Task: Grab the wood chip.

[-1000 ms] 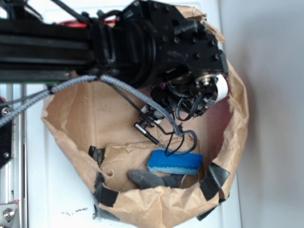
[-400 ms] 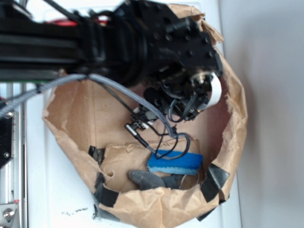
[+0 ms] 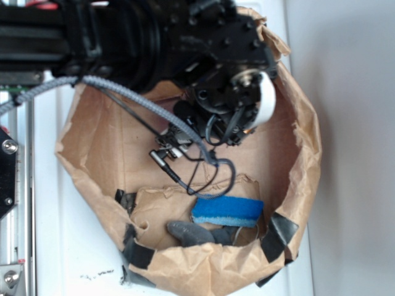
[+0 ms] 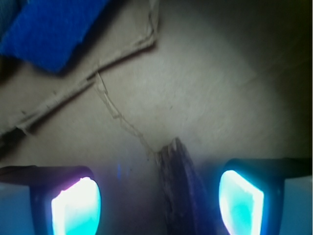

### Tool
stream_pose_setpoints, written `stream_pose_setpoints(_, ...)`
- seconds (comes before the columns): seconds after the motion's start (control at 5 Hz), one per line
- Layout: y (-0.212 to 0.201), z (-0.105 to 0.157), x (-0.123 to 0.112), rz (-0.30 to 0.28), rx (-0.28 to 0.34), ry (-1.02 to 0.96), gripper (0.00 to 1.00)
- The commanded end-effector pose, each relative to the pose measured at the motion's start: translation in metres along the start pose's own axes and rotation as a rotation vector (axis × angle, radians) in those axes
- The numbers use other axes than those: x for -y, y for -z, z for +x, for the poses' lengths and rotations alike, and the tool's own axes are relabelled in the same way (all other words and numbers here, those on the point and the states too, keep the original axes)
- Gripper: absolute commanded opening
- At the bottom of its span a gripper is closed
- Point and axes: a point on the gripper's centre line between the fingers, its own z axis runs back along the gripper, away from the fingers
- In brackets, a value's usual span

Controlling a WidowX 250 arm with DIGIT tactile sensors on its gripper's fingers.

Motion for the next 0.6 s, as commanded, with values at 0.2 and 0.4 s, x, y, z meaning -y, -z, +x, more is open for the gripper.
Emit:
stream_pose_setpoints(0.2, 0.0116, 0.0087, -0.0139, 0.181, -0.029, 0.012, 1.00)
stream_pose_setpoints(0.4, 0.0132, 0.0104, -0.0129, 0.184, -0.031, 0.014, 0.61)
